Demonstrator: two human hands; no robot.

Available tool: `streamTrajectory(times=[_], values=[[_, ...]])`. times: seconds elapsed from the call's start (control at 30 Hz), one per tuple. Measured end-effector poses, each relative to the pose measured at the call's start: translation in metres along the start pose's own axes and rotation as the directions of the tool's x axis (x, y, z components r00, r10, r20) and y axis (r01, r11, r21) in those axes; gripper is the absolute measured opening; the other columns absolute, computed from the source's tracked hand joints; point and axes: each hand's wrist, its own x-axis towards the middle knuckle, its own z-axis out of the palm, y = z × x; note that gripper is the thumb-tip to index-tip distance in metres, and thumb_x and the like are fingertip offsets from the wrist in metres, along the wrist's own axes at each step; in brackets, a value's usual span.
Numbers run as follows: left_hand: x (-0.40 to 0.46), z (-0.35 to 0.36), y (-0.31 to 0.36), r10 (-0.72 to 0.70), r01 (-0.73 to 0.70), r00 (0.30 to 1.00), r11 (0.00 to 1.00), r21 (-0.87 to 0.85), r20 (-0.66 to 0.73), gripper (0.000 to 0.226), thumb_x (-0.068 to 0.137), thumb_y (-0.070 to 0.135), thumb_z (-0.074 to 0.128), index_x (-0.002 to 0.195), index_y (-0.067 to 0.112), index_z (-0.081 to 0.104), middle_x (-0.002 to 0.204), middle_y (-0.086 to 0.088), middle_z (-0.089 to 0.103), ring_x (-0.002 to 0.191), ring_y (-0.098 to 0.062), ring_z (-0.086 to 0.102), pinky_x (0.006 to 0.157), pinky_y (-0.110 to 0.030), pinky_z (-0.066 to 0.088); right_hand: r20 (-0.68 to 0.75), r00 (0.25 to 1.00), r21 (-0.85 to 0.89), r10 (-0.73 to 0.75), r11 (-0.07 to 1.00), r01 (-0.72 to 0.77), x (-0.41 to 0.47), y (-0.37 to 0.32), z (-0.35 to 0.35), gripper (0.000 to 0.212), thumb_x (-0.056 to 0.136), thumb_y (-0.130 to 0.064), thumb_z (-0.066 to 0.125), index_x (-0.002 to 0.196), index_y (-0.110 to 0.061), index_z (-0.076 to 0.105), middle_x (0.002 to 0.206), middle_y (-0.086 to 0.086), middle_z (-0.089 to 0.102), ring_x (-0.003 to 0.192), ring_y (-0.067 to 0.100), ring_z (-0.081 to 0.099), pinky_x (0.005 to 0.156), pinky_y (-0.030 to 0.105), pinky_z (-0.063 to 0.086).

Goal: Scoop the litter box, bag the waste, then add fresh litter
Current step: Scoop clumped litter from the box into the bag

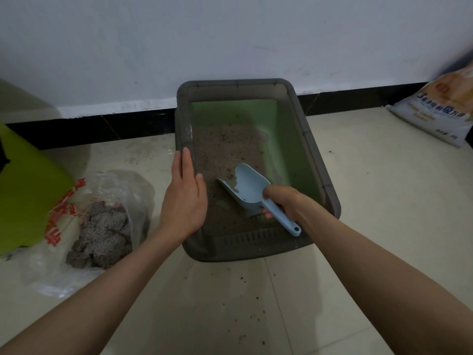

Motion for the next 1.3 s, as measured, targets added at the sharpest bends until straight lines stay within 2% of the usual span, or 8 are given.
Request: streamTrajectory(times=[0.23,0.33,0.5,0.67,0.87,0.97,1.13,1.3], values=[[0.001,0.002,-0.003,0.006,-0.006,1.000,1.000,0.021,-0.016,0.057,0.100,0.029,0.023,0.148,0.020,-0.006,0.157,0.001,-0.009,0.139,-0.022,0.019,0.107,-0.033,0.027,-0.002,0.999,0.035,0.033,0.999,-0.033,0.023,-0.023,0.013,0.043,0.095,-0.011,0.044,0.136,-0.001,0.036,0.093,0.014,0.051,0.069,0.020,0.051,0.078,0.034,0.051],[0.001,0.003,-0.004,0.012,-0.011,1.000,0.999,0.041,-0.024,0.057,0.100,0.029,0.023,0.148,0.020,-0.006,0.157,0.001,-0.008,0.138,-0.022,0.020,0.107,-0.034,0.028,0.019,0.999,0.078,0.049,0.996,-0.050,0.027,-0.018,0.016,0.043,0.095,-0.012,0.045,0.135,-0.001,0.038,0.087,0.012,0.052,0.070,0.019,0.052,0.068,0.033,0.050],[0.001,0.004,-0.002,0.013,-0.012,1.000,0.999,0.042,-0.029,0.056,0.100,0.029,0.023,0.148,0.019,-0.005,0.156,0.000,-0.007,0.136,-0.025,0.026,0.103,-0.036,0.033,-0.013,0.999,0.099,-0.048,0.994,0.049,0.016,-0.017,0.006,0.037,0.094,-0.008,0.044,0.129,0.005,0.045,0.078,0.010,0.051,0.068,0.018,0.052,0.070,0.030,0.051],[0.003,0.003,-0.004,0.003,-0.002,1.000,0.995,0.098,-0.011,0.057,0.100,0.031,0.023,0.148,0.020,-0.007,0.157,-0.002,-0.007,0.136,-0.028,0.029,0.107,-0.041,0.032,-0.065,0.987,0.141,-0.145,0.978,0.153,-0.015,-0.023,-0.005,0.017,0.093,-0.009,0.045,0.108,-0.001,0.050,0.075,0.010,0.054,0.066,0.017,0.054,0.063,0.027,0.049],[0.011,-0.014,-0.013,-0.023,0.009,0.986,0.996,0.088,0.164,0.056,0.100,0.037,0.017,0.148,0.022,-0.007,0.157,0.000,-0.009,0.144,-0.018,-0.003,0.117,-0.041,0.008,-0.133,0.970,0.114,-0.205,0.969,0.220,-0.062,-0.034,-0.016,0.021,0.089,-0.010,0.049,0.106,0.001,0.054,0.076,0.012,0.059,0.063,0.018,0.057,0.059,0.026,0.049],[0.008,-0.037,-0.023,0.002,-0.006,0.977,1.000,0.020,0.212,0.055,0.099,0.041,0.015,0.149,0.019,0.005,0.157,-0.001,0.001,0.144,-0.017,-0.002,0.115,-0.034,0.004,-0.128,0.954,0.020,-0.270,0.961,0.275,-0.091,-0.046,-0.011,0.016,0.090,-0.011,0.048,0.099,0.000,0.055,0.075,0.011,0.060,0.061,0.016,0.057,0.057,0.025,0.048],[-0.023,-0.083,-0.062,0.014,-0.014,1.000,1.000,0.023,0.015,0.051,0.100,0.025,0.031,0.146,0.008,0.019,0.155,-0.008,0.015,0.143,-0.019,0.011,0.114,-0.029,0.009,-0.013,0.930,-0.162,-0.368,0.919,0.361,-0.134,-0.062,0.022,0.022,0.091,-0.019,0.049,0.096,-0.002,0.063,0.073,0.008,0.064,0.061,0.017,0.059,0.062,0.028,0.048],[-0.069,-0.111,-0.157,-0.047,0.073,0.988,0.982,0.172,-0.148,0.054,0.090,0.007,0.050,0.140,-0.001,0.033,0.146,-0.020,0.032,0.136,-0.034,0.029,0.112,-0.045,0.026,0.178,0.919,-0.296,-0.353,0.871,0.392,-0.156,-0.068,0.082,0.024,0.093,-0.018,0.049,0.099,0.001,0.063,0.073,0.007,0.066,0.056,0.014,0.061,0.043,0.014,0.046]])
